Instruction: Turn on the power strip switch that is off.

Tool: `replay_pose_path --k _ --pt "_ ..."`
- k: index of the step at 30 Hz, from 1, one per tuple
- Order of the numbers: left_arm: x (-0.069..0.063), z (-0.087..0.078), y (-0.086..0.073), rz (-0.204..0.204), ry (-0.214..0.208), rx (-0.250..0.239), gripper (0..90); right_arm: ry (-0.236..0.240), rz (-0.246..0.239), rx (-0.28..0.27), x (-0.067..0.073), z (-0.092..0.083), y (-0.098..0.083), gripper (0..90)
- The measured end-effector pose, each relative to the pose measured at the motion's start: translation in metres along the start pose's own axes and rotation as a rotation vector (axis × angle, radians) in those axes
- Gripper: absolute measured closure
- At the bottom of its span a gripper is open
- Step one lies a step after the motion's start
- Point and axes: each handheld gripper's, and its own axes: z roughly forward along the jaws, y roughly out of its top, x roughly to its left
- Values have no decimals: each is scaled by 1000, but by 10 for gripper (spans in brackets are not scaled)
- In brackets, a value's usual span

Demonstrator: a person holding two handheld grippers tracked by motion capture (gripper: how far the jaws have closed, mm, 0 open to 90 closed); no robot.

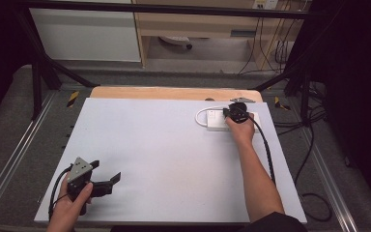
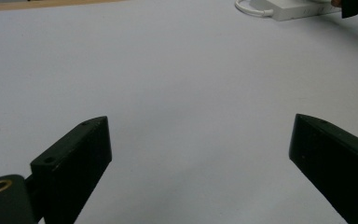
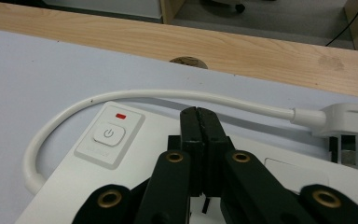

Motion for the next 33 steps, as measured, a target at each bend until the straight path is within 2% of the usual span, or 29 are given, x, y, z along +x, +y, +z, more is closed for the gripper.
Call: replay_pose_path --k 15,20,33 --pt "0 0 0 -1 1 1 58 8 -34 10 4 2 0 900" --pt "0 -1 0 -2 3 -2 59 10 -19 8 5 3 0 900" --pt "1 -1 0 -1 6 5 59 14 -23 -11 2 -1 0 900"
